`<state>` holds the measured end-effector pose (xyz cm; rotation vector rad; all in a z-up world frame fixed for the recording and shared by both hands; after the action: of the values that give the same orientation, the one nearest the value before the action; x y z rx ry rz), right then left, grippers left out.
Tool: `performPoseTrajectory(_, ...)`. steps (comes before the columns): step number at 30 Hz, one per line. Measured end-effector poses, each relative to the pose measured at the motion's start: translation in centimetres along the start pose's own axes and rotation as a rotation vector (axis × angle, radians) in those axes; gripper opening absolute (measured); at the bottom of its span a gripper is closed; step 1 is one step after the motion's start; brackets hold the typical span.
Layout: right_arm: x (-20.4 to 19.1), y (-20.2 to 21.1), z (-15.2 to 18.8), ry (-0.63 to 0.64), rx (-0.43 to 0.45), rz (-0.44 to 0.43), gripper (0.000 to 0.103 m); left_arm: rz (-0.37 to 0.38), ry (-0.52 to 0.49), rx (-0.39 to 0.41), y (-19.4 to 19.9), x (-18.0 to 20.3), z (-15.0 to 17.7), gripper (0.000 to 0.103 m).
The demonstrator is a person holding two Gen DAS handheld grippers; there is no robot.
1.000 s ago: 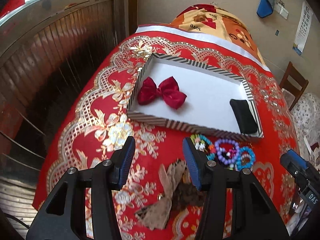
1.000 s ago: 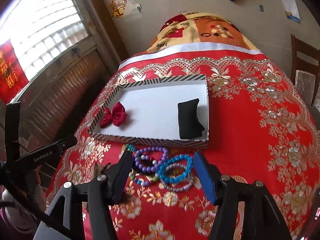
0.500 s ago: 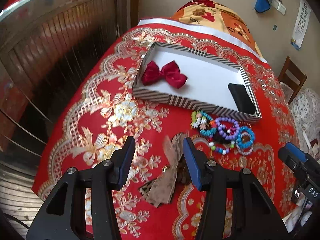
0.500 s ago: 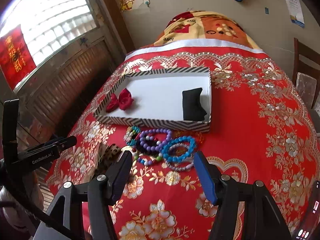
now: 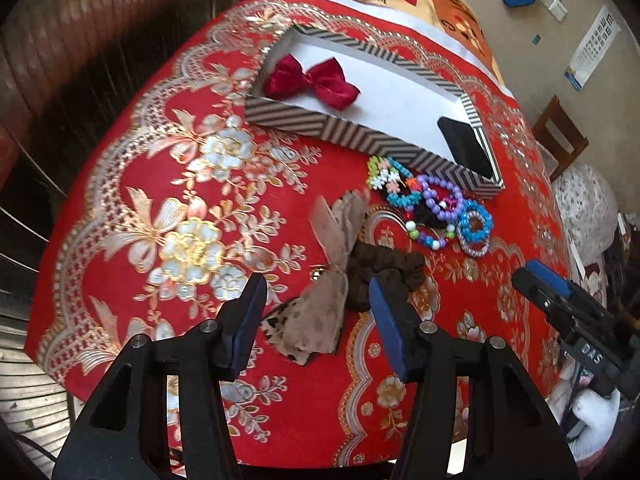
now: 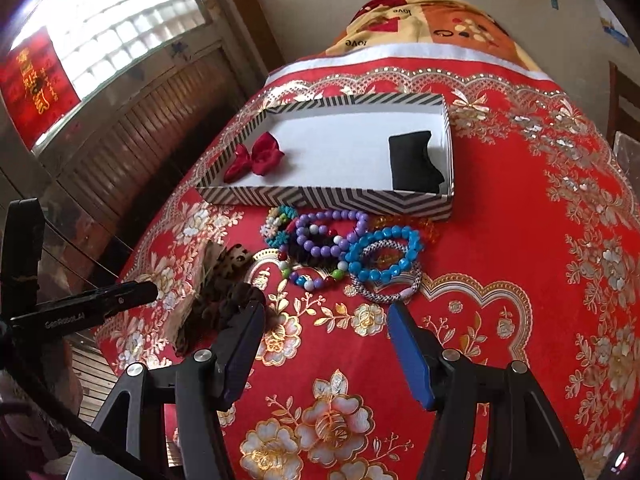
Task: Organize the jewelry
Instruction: 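Move the left gripper to the beige ribbon tie while the right approaches the blue bracelet, then grasp the beige ribbon hair tie with the left gripper while the right grasps the blue bead bracelet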
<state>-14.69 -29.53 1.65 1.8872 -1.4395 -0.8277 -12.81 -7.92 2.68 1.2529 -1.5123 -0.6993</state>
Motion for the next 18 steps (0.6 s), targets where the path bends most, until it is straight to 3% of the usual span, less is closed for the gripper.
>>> performPoseTrajectory(6,3.1,-1.3,0.1,-0.037,-0.020,0.070,0.061,-0.014,-0.030,-0.026,-2.4,1.0,-0.3,0.053)
performPoseTrajectory(10,5.4,-2.5,-0.8,-0.060,-0.027,0.088,0.046,-0.036,-0.051,-0.040,-4.0,1.5,-0.6,0.053)
performPoseTrajectory(18,8.2,-6.2,-2.5,-0.127,-0.078,0.017,0.036,-0.053,-0.100,-0.079,-6.3,2.1,-1.2,0.053)
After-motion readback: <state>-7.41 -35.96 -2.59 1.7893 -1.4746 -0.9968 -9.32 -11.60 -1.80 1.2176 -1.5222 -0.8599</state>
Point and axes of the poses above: each gripper's, at about its wrist camera, not at the fingertips, and y roughly against the way its jaws point, x to its right, z to its underside, the point moved 4 cm from there along -y, roughly the way its jaws point, and after that the axes turned 15 degrees about y, right-handed, at the moved point
